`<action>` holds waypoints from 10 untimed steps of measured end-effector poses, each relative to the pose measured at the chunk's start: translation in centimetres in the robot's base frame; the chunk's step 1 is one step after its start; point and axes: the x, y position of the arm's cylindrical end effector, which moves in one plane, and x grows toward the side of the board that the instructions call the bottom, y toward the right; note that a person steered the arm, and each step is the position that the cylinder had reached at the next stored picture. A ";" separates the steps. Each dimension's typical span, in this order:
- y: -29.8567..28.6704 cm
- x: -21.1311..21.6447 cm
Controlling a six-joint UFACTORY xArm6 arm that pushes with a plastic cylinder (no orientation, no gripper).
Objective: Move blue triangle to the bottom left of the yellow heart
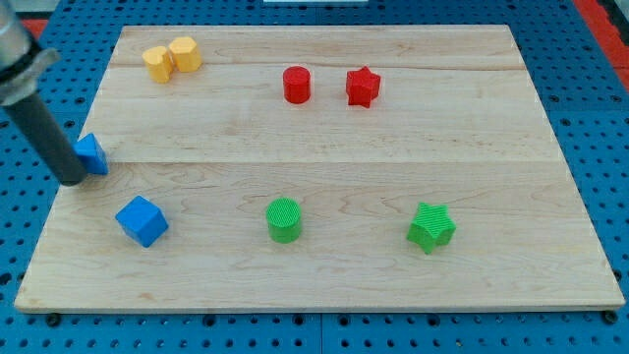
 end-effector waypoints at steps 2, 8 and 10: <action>0.3 -7.3; 4.8 -11.8; 6.2 -4.0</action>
